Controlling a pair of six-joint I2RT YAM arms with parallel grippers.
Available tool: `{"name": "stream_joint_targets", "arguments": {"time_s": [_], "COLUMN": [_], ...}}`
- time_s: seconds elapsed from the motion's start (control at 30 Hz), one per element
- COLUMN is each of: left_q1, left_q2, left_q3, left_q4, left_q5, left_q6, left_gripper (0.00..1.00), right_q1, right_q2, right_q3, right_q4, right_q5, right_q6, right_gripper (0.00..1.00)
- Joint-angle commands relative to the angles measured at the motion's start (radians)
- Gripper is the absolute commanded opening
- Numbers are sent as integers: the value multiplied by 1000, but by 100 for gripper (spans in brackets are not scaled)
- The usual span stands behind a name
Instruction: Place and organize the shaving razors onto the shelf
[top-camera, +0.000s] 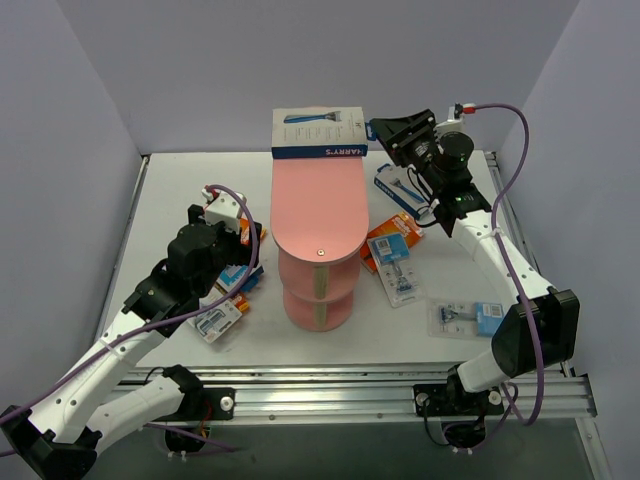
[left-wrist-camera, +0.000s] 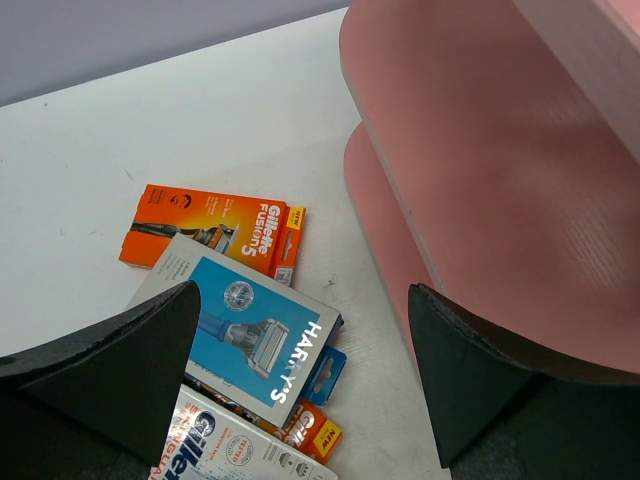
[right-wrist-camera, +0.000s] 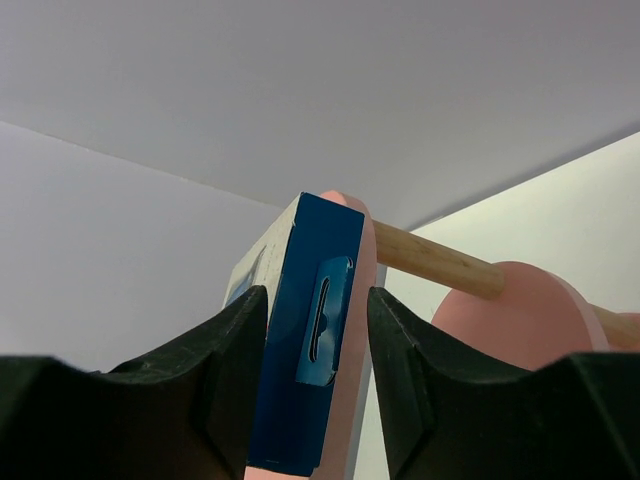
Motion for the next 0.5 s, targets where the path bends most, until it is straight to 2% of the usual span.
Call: {"name": "stream_joint_targets", "arguments": {"time_s": [0.0,0.47], "left_q1": [-6,-6], "left_q2": [-15,-9], "left_q3": [10,8], "left_q4": [29,30], "left_q5": [-10,-17], "left_q6": [9,10], "left_gripper": [94,94], "right_q1": [-2,-67], "right_q2": [-17,-66], "right_q3": [0,-41], "right_q4": [70,50], "right_q5": [-19,-43], "right_q6": [-4,1], "right_gripper": [41,53]}}
